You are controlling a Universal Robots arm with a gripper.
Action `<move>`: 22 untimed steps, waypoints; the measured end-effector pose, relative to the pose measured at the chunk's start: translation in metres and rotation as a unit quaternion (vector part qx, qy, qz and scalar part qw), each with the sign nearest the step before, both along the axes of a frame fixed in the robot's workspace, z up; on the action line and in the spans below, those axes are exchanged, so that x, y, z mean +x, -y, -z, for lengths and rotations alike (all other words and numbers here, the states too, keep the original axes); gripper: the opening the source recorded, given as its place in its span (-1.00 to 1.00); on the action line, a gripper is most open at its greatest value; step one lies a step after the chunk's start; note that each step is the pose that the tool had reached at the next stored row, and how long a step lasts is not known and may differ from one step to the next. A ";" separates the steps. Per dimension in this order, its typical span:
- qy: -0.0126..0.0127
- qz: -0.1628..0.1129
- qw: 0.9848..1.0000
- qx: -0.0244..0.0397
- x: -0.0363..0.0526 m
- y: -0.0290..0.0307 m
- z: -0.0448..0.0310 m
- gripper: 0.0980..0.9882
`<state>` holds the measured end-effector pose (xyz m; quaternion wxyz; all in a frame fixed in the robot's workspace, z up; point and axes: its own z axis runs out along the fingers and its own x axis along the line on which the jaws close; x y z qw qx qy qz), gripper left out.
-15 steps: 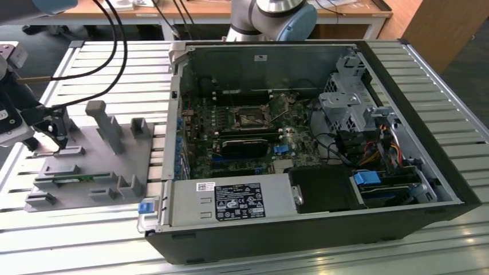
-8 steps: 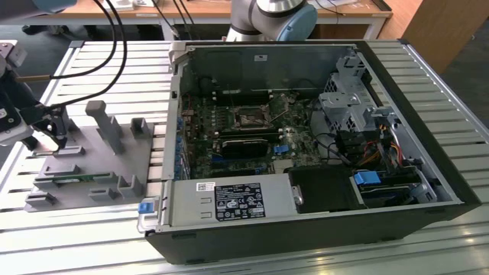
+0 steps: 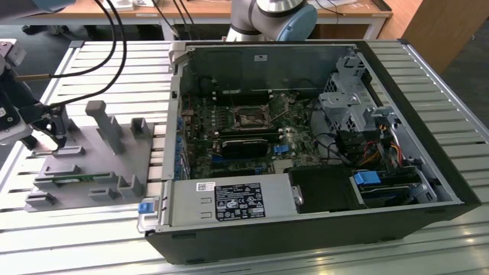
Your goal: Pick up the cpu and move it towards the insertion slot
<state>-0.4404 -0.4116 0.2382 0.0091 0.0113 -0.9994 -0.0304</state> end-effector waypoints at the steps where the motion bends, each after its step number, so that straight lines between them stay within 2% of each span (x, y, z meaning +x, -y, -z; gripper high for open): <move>1: 0.000 0.000 1.000 0.000 0.0000 0.0000 -0.0003 0.00; 22: 0.000 0.000 1.000 0.000 0.0000 0.0000 -0.0065 0.00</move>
